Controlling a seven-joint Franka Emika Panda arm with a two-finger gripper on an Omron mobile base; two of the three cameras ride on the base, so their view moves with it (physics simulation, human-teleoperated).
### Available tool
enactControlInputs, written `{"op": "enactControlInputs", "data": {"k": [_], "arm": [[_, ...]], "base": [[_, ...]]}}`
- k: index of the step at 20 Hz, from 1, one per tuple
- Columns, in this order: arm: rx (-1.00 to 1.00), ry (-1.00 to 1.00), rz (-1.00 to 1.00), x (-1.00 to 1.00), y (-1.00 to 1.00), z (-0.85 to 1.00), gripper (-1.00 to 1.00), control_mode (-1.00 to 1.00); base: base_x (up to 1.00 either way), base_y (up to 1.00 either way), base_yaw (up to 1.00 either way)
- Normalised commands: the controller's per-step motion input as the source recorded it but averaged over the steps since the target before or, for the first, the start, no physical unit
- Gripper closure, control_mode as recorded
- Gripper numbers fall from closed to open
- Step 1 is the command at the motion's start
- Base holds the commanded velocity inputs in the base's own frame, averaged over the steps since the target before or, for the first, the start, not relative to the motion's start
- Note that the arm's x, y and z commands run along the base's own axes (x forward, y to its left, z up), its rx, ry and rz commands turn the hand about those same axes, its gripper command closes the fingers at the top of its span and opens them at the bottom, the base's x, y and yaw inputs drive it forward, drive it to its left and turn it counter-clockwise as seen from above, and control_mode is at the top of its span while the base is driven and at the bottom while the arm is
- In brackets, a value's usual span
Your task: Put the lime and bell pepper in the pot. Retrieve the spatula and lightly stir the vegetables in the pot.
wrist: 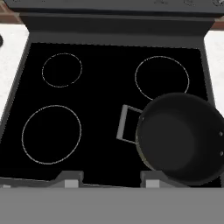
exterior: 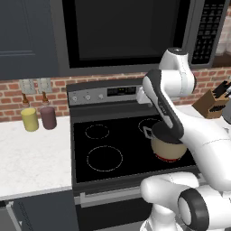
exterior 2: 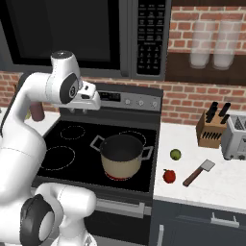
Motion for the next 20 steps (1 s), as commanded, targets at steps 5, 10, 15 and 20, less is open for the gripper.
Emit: {"op": "enactControlInputs", "data": {"k": [5,10,15,20], "arm": [[0.00,0.00,-0.01,-0.15,-0.03,0.00,-1.00,-1.00],[0.00,0.00,-0.13,-0.14,-0.53,0.00,-1.00,-1.00],[0.00,0.00,-0.15,-0.01,-0.87,0.00,-1.00,-1.00],[0.00,0.01,-0.17,0.00,-0.97,0.00,-1.00,-1.00]], "base": [[0.00,0.00,0.00],[0.00,0.00,0.00],[0.00,0.00,0.00],[0.00,0.00,0.00]]}}
